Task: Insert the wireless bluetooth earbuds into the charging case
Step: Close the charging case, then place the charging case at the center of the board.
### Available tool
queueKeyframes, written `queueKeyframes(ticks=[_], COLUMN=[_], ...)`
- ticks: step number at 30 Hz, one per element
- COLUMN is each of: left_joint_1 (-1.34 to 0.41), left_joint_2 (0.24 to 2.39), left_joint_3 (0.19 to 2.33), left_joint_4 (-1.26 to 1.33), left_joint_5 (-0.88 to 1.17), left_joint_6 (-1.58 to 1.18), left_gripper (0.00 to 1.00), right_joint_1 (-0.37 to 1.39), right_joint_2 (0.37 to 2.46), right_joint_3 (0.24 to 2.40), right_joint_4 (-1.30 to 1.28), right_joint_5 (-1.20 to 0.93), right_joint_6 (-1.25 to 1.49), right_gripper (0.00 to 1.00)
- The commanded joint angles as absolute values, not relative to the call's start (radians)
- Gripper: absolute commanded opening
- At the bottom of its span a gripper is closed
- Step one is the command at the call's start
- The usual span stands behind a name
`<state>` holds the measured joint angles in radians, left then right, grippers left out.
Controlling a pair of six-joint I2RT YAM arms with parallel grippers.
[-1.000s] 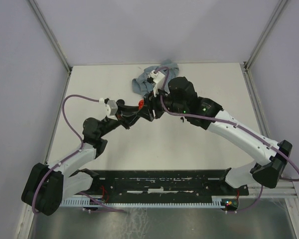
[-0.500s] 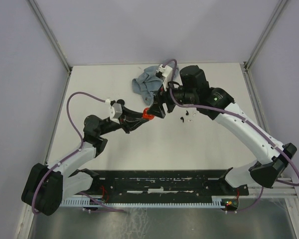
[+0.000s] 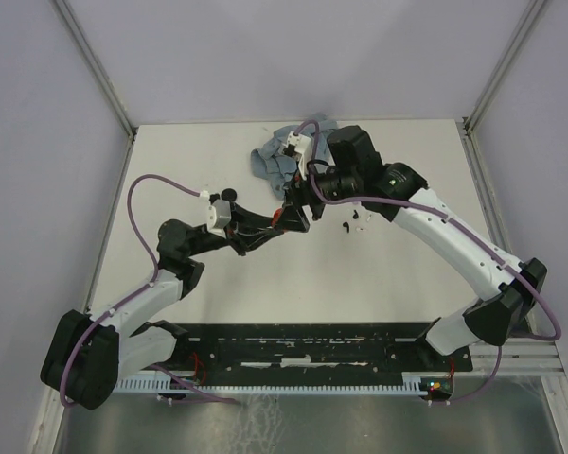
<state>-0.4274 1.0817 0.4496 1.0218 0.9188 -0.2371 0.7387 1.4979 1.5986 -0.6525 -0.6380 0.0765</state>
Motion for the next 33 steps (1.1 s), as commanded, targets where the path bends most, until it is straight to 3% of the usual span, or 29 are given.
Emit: queueKeyframes(ticks=[1,16,24,33], left_joint_1=[-0.428,-0.428,-0.433,-0.52], left_joint_2=[1.073,1.087,1.095,1.166], left_joint_3=[0.484,0.518,0.543,0.473], left_joint_4=[1.031,0.836,0.543,0.428], left_joint_5=[0.841,0.721,0.603,0.425], left_joint_6=[-0.256,-0.389,-0.636,-0.824], left_gripper=[0.03,0.03,0.03,0.03], right_joint_1=[0.739,0.74,0.739,0.741], right_joint_2=[1.485,1.389,1.302,1.204], right_joint_3=[1.595,1.508,1.394,1.172], right_joint_4=[-0.635,-0.642,-0.632,-0.617], right_joint_5=[-0.715,-0.606,-0.268,0.015], right_joint_6=[0.064,0.052,0.137,0.282], right_gripper=[0.76,0.75,0.77,0.77])
